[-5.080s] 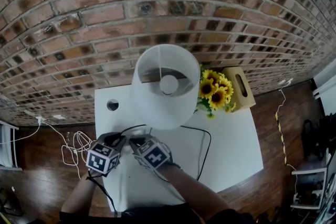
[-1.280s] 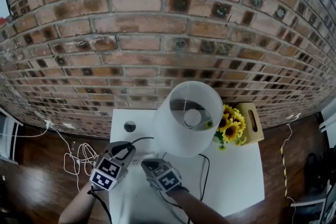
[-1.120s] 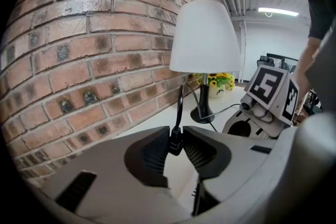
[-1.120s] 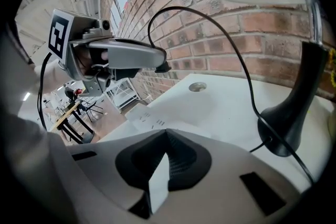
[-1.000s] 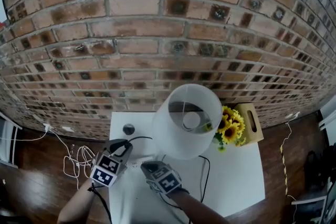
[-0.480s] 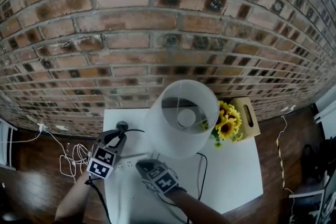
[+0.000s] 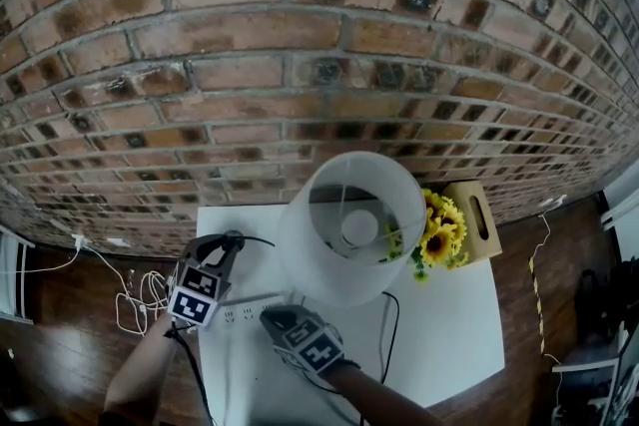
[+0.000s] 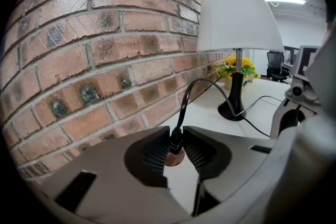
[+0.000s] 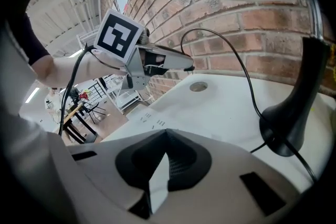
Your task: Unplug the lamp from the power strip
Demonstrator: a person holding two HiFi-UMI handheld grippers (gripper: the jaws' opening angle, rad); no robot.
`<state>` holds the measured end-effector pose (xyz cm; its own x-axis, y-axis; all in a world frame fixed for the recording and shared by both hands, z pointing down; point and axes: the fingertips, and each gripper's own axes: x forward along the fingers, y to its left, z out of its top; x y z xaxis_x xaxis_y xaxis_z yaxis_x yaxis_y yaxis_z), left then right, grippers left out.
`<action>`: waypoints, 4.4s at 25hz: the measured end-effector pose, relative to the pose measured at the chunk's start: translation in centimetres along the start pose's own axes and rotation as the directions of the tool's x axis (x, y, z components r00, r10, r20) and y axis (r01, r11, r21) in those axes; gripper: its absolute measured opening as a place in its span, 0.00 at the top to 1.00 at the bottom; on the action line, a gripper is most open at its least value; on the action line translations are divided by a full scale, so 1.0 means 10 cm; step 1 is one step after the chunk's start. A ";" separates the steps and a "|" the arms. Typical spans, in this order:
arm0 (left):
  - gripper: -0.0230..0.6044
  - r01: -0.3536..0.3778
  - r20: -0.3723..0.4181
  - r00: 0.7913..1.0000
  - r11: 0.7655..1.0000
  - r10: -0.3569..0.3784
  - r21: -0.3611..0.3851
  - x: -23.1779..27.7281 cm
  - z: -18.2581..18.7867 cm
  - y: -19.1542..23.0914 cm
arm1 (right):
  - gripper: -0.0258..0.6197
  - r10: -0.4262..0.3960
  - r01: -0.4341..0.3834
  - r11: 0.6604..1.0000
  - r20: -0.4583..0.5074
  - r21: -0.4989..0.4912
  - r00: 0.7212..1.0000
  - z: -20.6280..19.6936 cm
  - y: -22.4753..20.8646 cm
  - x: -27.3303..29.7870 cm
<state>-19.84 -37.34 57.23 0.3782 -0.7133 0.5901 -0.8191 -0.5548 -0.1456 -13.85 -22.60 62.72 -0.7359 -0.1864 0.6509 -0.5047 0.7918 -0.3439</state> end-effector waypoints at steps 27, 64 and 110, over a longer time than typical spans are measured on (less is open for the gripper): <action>0.79 0.017 -0.134 0.990 0.994 -0.031 -0.107 0.48 -0.45 0.09 | 0.96 0.014 -0.014 1.000 0.004 0.026 1.000 0.00 0.02 0.02; 0.95 0.051 -0.045 0.996 0.929 -0.073 -0.367 -0.02 -0.51 -0.01 | 0.96 0.019 -0.019 1.000 0.014 0.019 1.000 -0.02 0.04 0.12; 0.94 0.132 0.313 0.950 0.875 0.023 -0.466 -2.44 -0.16 -0.45 | 0.96 0.108 -0.071 0.986 0.262 -0.149 0.959 0.79 1.35 -1.16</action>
<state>-26.05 -16.76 44.75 0.4749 -0.8241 0.3087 -0.8676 -0.3797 0.3210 -15.70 -14.33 45.13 -0.8786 -0.2453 0.4097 -0.3785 0.8808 -0.2844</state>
